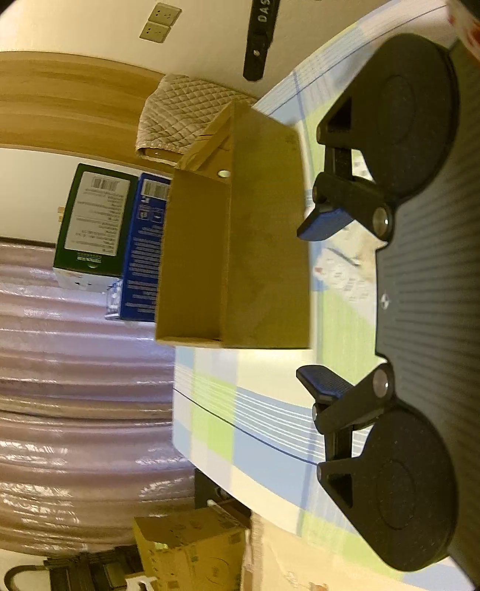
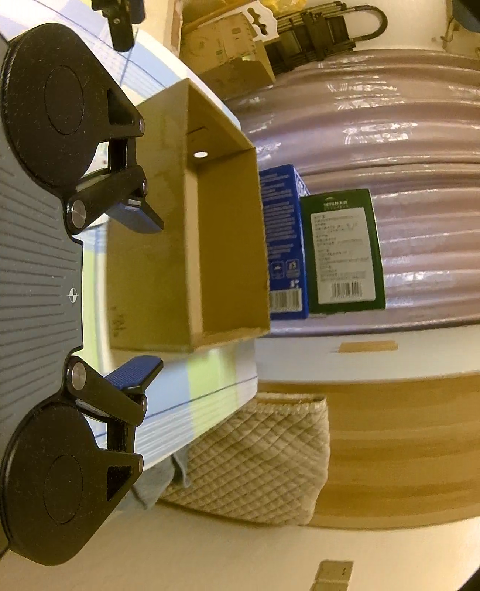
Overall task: Organize rigid objects
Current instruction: 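Move the right gripper back to the green-white jar and close on it, then grasp the white square panel with the left gripper while the right gripper lifts the jar, then carry the panel with the left gripper into the box while the right gripper carries the jar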
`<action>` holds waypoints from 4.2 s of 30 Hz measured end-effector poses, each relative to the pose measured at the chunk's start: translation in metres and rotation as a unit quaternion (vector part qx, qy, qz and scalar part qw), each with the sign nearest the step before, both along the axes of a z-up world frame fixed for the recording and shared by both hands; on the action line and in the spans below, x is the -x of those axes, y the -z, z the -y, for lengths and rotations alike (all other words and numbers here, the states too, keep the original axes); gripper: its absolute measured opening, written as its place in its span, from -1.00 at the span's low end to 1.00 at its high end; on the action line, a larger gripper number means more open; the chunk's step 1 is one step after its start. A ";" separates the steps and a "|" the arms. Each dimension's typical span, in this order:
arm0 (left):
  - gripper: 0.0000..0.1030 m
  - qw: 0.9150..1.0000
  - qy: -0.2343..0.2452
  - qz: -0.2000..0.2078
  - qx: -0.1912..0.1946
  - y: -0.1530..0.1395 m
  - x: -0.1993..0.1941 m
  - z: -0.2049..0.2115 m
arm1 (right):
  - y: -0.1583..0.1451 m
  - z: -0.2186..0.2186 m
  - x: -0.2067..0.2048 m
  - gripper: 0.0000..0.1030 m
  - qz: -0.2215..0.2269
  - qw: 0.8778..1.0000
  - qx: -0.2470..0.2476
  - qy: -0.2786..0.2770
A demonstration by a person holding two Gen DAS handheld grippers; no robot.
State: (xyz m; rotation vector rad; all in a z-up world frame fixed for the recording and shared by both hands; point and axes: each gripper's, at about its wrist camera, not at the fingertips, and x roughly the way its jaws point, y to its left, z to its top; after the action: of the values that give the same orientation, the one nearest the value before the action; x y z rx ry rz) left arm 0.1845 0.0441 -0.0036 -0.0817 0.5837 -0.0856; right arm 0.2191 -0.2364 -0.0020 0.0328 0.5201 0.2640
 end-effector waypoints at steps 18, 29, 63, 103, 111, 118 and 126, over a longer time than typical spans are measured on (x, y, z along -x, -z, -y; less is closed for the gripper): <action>0.36 0.998 -0.011 -0.046 -0.039 0.054 0.084 -0.001 | 0.059 0.003 0.085 0.36 -0.078 0.997 0.007 -0.016; 0.60 0.997 -0.030 -0.052 -0.045 0.059 0.068 -0.019 | 0.084 -0.016 0.075 0.35 -0.105 0.993 0.038 -0.045; 0.70 0.994 -0.045 -0.091 -0.043 0.090 0.011 -0.044 | 0.082 -0.040 0.057 -0.49 -0.067 0.996 0.063 -0.011; 0.60 0.999 -0.034 -0.036 -0.011 0.015 0.011 -0.023 | 0.009 -0.064 0.042 -0.49 0.009 0.998 0.018 -0.051; 0.60 1.000 0.004 0.005 -0.016 -0.029 -0.020 0.005 | -0.030 -0.066 0.006 -0.49 0.056 0.997 0.014 -0.044; 0.60 0.999 0.022 0.025 -0.029 -0.049 -0.071 0.022 | -0.036 -0.069 -0.049 -0.49 0.055 0.998 0.003 -0.035; 0.60 0.999 0.026 0.011 -0.022 -0.039 -0.125 0.028 | -0.020 -0.074 -0.095 -0.49 0.040 0.999 0.012 -0.021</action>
State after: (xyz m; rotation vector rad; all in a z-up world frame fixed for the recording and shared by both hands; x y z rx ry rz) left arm 0.3096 0.0163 0.0355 -0.0225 0.5658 -0.1235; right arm 0.3140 -0.1625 0.0180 -0.0122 0.4448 0.2985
